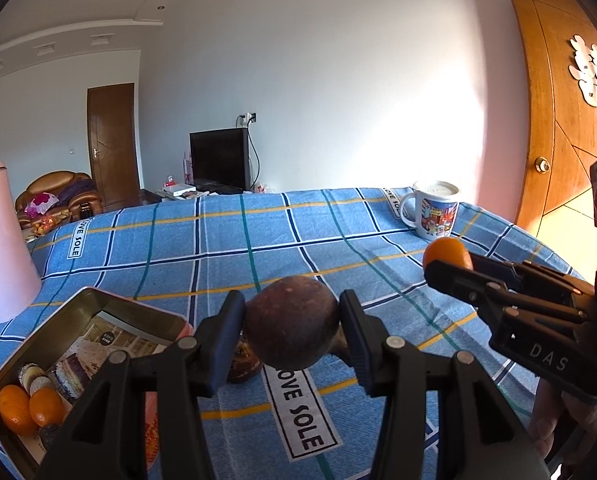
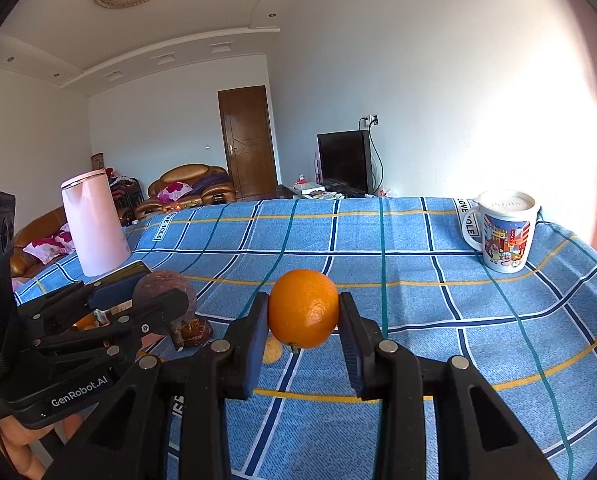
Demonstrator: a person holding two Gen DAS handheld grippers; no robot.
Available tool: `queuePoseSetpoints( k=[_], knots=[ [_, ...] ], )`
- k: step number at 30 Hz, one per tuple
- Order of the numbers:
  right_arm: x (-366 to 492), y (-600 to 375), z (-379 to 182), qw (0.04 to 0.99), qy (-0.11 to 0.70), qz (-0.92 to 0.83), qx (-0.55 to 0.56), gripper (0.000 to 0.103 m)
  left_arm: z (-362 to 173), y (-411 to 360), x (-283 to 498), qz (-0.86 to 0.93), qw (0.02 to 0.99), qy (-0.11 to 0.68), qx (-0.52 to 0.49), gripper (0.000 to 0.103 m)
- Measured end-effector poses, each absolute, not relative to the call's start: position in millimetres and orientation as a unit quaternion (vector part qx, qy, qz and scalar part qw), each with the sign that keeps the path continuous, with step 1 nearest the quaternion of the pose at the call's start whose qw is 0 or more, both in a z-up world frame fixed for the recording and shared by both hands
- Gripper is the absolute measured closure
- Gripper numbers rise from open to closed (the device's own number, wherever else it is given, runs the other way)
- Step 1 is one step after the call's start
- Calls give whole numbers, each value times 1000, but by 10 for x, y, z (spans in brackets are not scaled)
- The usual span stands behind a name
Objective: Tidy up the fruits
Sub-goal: 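Carry the orange and purple passion fruit over the tin and open both tools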
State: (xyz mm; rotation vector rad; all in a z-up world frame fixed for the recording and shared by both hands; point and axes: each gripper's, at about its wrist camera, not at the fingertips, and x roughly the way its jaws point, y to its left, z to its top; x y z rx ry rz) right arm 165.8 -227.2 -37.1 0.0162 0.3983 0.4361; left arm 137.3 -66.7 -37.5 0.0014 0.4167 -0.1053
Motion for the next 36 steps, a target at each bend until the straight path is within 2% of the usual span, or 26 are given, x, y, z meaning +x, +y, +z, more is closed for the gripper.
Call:
queuePoseSetpoints(
  k=[14, 36],
  knots=[
    [1537, -2218, -329, 963, 168, 209, -12, 67, -345, -605, 1278, -45, 980, 192, -7, 52],
    [1659, -1564, -161, 941, 194, 276, -25, 67, -278, -18, 1112, 0, 978, 202, -53, 52]
  ],
)
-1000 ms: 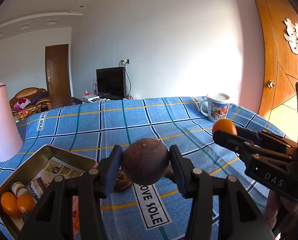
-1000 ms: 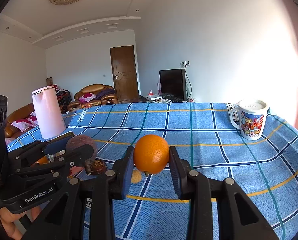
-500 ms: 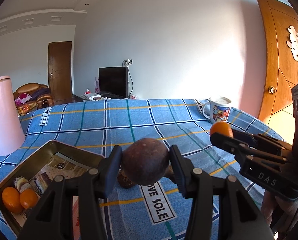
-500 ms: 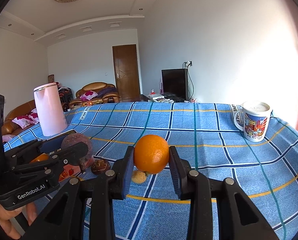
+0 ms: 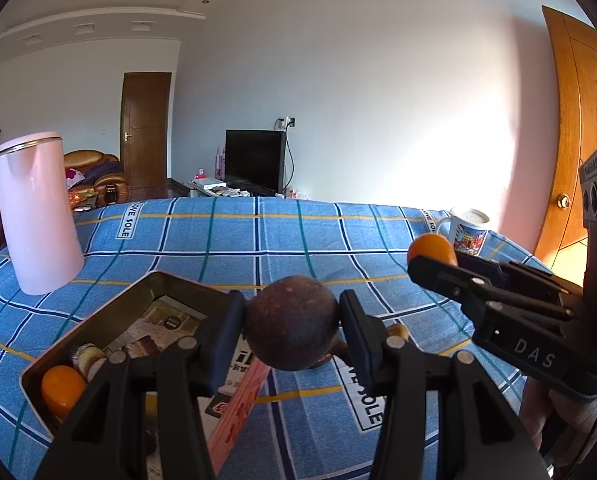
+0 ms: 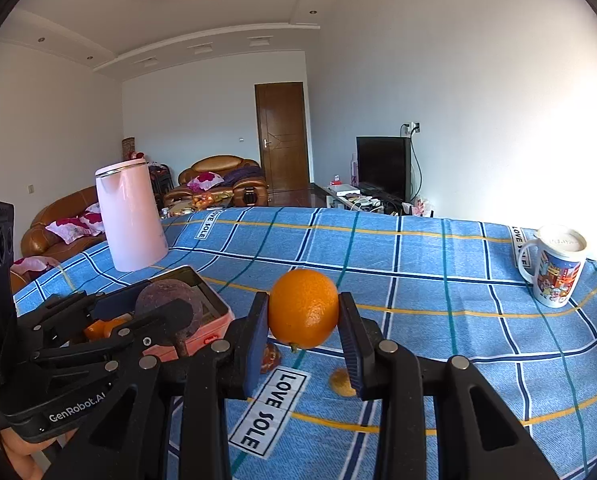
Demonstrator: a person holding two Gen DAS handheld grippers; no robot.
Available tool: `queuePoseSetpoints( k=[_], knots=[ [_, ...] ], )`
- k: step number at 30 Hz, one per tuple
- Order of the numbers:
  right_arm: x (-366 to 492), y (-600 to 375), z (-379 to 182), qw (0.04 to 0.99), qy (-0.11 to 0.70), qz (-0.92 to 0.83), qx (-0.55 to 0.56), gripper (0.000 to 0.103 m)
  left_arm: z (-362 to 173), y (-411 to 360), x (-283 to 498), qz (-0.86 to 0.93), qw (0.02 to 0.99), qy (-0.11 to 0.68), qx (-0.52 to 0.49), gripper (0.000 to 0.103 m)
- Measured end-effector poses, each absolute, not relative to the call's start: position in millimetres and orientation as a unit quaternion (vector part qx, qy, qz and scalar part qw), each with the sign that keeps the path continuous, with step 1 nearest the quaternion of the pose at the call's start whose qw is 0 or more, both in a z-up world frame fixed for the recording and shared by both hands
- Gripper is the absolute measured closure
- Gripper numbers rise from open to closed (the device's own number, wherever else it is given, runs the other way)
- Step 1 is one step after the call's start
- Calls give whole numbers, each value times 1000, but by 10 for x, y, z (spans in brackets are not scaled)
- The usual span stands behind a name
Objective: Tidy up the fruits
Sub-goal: 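Carry the orange and purple passion fruit over the tin and open both tools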
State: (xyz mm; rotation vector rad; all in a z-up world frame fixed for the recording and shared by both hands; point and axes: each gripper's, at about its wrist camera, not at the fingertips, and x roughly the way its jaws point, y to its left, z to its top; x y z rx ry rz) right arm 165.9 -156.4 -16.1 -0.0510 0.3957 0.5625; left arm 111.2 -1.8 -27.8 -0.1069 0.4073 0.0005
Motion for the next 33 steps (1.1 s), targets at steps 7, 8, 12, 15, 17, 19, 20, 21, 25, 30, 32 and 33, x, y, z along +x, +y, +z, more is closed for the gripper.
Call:
queuePoseSetpoints(
  k=[7, 8, 12, 15, 17, 19, 20, 21, 25, 30, 32, 33],
  knots=[
    [1719, -1199, -125, 929, 206, 307, -30, 67, -322, 257, 1059, 27, 973, 220, -65, 52],
    [1725, -1142, -127, 926, 208, 312, -32, 67, -330, 292, 1047, 31, 972, 222, -66, 52],
    [1744, -906, -140, 918, 218, 329, -38, 67, -378, 437, 1015, 47, 969, 232, -71, 52],
    [1752, -731, -174, 912, 226, 340, -43, 67, -424, 525, 988, 55, 966, 240, -76, 52],
    [1757, -613, -208, 908, 232, 344, -49, 67, -461, 571, 971, 58, 964, 246, -79, 52],
    [1766, -511, -251, 904, 241, 349, -54, 67, -491, 596, 955, 58, 963, 251, -81, 52],
    [1780, -461, -277, 901, 247, 351, -57, 67, -501, 607, 951, 59, 962, 255, -81, 52],
    [1794, -415, -299, 899, 253, 352, -59, 67, -504, 620, 944, 60, 961, 256, -82, 52],
    [1888, -250, -396, 889, 280, 358, -64, 67, -524, 650, 955, 61, 957, 271, -80, 52],
    [1961, -114, -525, 870, 316, 372, -70, 66, -547, 679, 921, 64, 954, 285, -73, 52],
    [1999, -94, -559, 859, 334, 383, -64, 66, -541, 667, 881, 72, 954, 284, -63, 52],
    [2005, -91, -569, 855, 337, 390, -60, 66, -541, 667, 858, 74, 955, 282, -61, 51]
  ],
)
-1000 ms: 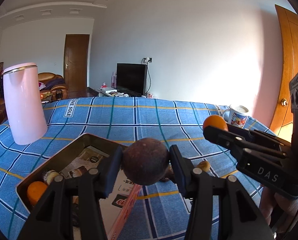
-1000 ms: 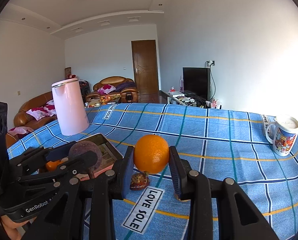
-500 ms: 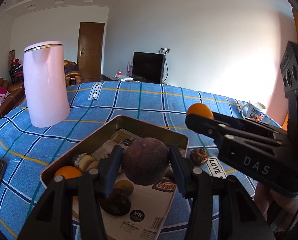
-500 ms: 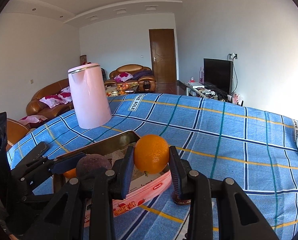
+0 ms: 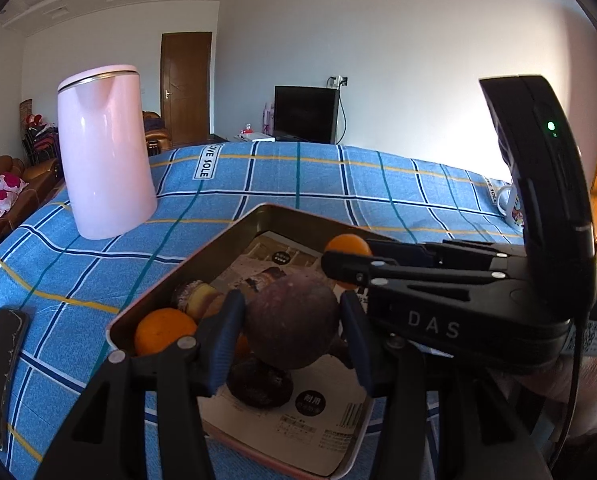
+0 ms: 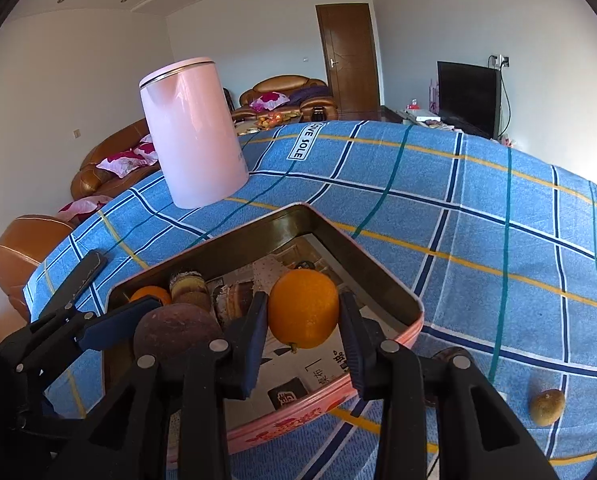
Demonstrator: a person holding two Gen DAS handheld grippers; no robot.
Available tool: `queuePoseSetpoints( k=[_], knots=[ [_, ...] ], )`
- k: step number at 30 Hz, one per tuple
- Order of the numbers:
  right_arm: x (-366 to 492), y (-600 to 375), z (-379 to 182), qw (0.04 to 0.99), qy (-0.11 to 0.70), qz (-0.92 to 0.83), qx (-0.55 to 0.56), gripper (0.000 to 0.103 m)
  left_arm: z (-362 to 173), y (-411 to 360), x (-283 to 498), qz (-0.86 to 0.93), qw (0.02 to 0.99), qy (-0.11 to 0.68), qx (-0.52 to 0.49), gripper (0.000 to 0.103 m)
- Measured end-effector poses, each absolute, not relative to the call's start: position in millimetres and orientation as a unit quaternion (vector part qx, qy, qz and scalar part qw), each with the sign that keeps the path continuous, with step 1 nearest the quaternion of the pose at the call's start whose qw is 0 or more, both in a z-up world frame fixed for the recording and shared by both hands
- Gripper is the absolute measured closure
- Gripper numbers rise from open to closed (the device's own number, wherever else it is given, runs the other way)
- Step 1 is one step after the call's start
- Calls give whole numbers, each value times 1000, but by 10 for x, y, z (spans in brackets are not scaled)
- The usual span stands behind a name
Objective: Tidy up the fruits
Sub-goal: 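Carry the orange and purple passion fruit over the tin and open both tools, then grasp the round brown cake with the right tool while the left tool grasps the small brown kiwi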
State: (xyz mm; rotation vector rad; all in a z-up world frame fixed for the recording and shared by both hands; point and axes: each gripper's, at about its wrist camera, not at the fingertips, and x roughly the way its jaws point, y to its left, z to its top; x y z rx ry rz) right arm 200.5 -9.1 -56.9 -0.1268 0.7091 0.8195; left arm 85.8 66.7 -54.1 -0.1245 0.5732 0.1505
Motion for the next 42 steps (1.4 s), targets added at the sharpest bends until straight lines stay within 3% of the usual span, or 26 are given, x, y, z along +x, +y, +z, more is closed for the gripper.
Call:
queuePoseSetpoints(
  k=[3, 5, 7, 12, 17, 24, 26, 27, 36, 42],
  knots=[
    [1968, -85, -573, 848, 338, 403, -64, 62, -553, 681, 808, 82, 954, 281, -57, 49],
    [1947, -106, -562, 851, 333, 400, -70, 46, -539, 698, 761, 86, 956, 274, -60, 37],
    [1946, -202, -528, 852, 328, 403, -57, 40, -491, 724, 699, 83, 960, 258, -70, 25],
    [1939, -631, -423, 879, 303, 364, -58, 40, -323, 770, 556, 98, 969, 211, -80, 4],
    [2125, -980, -540, 896, 323, 296, -69, 40, -316, 776, 596, 92, 970, 207, -91, 3],
    [2283, -743, -795, 866, 380, 308, -106, 41, -292, 693, 652, 80, 969, 218, -80, 3],
    [2357, -672, -895, 855, 406, 302, -117, 57, -259, 662, 666, 75, 970, 217, -76, 3],
    [2377, -670, -910, 853, 411, 299, -116, 59, -244, 636, 681, 72, 970, 218, -73, 3],
    [2154, -1284, -602, 908, 329, 249, -68, 59, -149, 99, 1024, 12, 970, 242, -29, 3],
    [2295, -1903, -570, 931, 321, 171, -42, 59, -244, -316, 1367, -33, 959, 280, -13, 3]
  ],
)
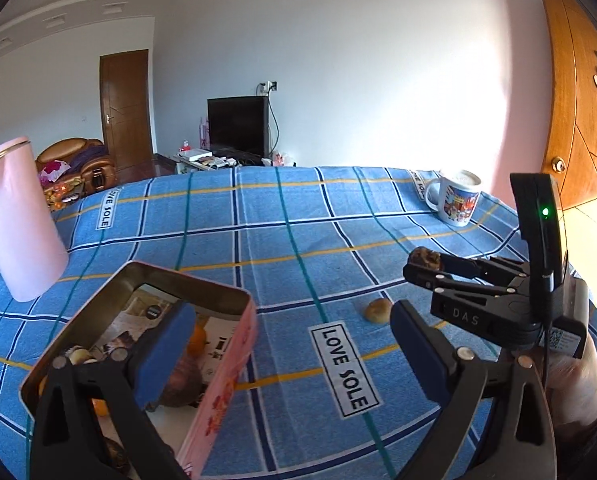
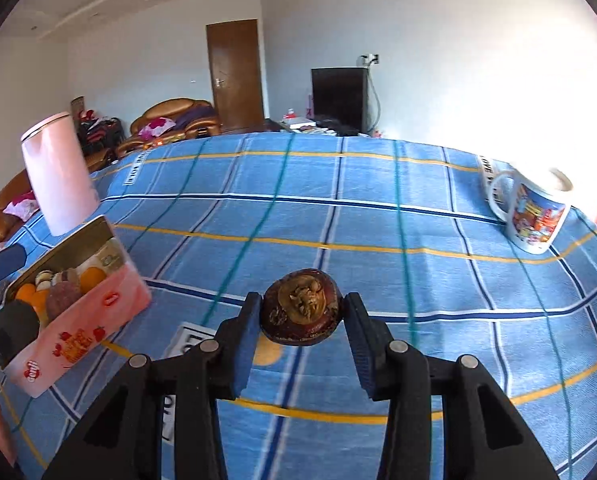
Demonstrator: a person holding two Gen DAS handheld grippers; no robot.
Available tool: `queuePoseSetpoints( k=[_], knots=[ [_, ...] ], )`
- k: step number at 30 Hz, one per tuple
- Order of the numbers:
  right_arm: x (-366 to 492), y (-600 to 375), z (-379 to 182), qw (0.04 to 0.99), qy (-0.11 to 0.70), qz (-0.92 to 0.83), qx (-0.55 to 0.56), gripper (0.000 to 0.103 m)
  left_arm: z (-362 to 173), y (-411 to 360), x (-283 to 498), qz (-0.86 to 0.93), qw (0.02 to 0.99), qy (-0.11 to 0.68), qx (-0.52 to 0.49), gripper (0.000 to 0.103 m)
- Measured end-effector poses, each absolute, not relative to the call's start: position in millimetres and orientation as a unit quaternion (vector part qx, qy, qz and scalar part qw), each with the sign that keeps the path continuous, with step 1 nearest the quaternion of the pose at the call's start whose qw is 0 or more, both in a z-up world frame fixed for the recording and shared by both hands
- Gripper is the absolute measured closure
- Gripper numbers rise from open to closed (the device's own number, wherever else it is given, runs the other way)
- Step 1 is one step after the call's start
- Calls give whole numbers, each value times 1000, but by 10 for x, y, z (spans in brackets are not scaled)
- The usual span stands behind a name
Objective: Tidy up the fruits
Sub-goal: 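Grasp the round brown cake with the right tool while the left tool grasps the small brown kiwi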
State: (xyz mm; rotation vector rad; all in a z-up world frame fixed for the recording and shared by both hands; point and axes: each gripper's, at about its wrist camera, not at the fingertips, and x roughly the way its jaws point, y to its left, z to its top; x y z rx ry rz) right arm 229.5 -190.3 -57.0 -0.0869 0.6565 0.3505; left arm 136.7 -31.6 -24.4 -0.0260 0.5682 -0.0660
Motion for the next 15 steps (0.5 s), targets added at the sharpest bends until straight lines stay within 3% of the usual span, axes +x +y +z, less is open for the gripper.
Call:
queuePoseSetpoints(
  k=[9, 15],
  knots=[
    [2432, -2314, -634, 932, 337, 133, 0, 59, -594, -771, 1954, -66, 933, 354, -5, 9],
    [2444, -2392, -643, 929, 340, 141, 25, 59, -803, -926, 2219, -79, 911, 404, -5, 27]
  ],
)
